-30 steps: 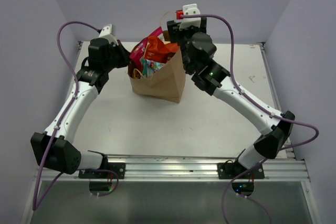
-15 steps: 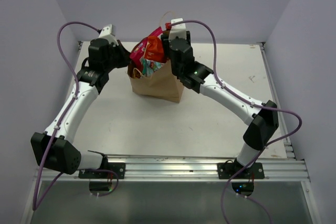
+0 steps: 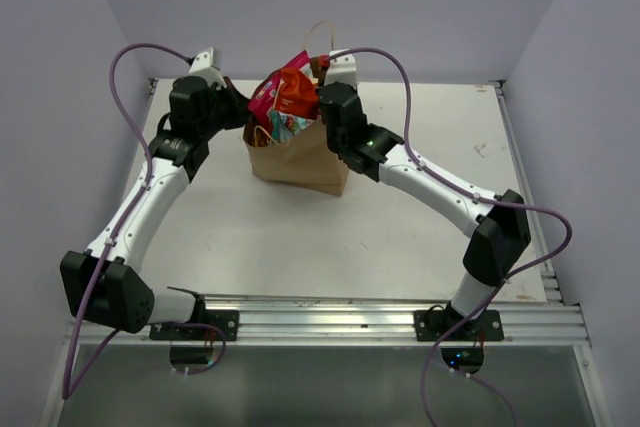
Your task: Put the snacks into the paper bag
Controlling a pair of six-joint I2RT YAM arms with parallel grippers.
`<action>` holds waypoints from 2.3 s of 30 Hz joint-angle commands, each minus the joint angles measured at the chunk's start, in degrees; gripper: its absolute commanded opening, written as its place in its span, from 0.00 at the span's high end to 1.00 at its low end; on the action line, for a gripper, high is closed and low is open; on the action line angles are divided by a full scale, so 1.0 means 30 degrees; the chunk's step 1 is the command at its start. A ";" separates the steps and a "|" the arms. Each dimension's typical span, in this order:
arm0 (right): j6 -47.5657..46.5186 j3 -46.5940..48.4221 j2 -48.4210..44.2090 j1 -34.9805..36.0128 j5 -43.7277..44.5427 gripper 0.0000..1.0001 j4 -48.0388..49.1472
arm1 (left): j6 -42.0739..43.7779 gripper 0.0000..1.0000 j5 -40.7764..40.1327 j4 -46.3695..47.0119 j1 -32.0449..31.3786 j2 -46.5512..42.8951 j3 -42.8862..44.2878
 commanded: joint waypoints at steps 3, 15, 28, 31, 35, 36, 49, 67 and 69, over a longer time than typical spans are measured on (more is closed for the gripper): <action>0.0488 0.0053 -0.0576 -0.0288 0.0478 0.58 -0.0146 | -0.0144 1.00 0.0171 0.1412 -0.0005 -0.0469 -0.0281; 0.1599 0.4271 0.1444 -0.0260 0.0126 0.55 -0.1785 | -0.0115 1.00 0.0024 0.1236 -0.0005 -0.0557 -0.0222; 0.6051 0.8049 0.2645 -0.0172 0.3786 0.49 -0.8315 | -0.0173 1.00 -0.0269 0.0971 -0.0005 -0.0703 -0.0455; 0.7137 0.9864 0.3374 0.0325 0.5628 0.49 -0.9750 | -0.0319 1.00 0.0023 0.1118 -0.0005 -0.0733 -0.0632; 0.8074 1.2238 0.4519 0.0824 0.6600 0.49 -1.1855 | -0.0290 1.00 -0.0122 0.0915 -0.0005 -0.0907 -0.0720; 0.8627 1.3141 0.4869 0.0912 0.6252 0.50 -1.2269 | -0.0290 1.00 -0.0152 0.0885 -0.0005 -0.0966 -0.0749; 1.3847 1.3884 0.6777 0.1059 0.5810 0.52 -1.7399 | 0.0178 1.00 -0.0299 0.0064 -0.0005 -0.1933 -0.1012; 1.4202 1.4057 0.5694 0.2758 0.7596 0.53 -1.7754 | 0.0120 1.00 0.1048 0.0620 -0.0005 -0.2314 -0.1891; 1.3906 1.4439 0.5635 0.2875 0.7771 0.53 -1.7634 | 0.0032 1.00 0.1224 0.0737 -0.0005 -0.2227 -0.1892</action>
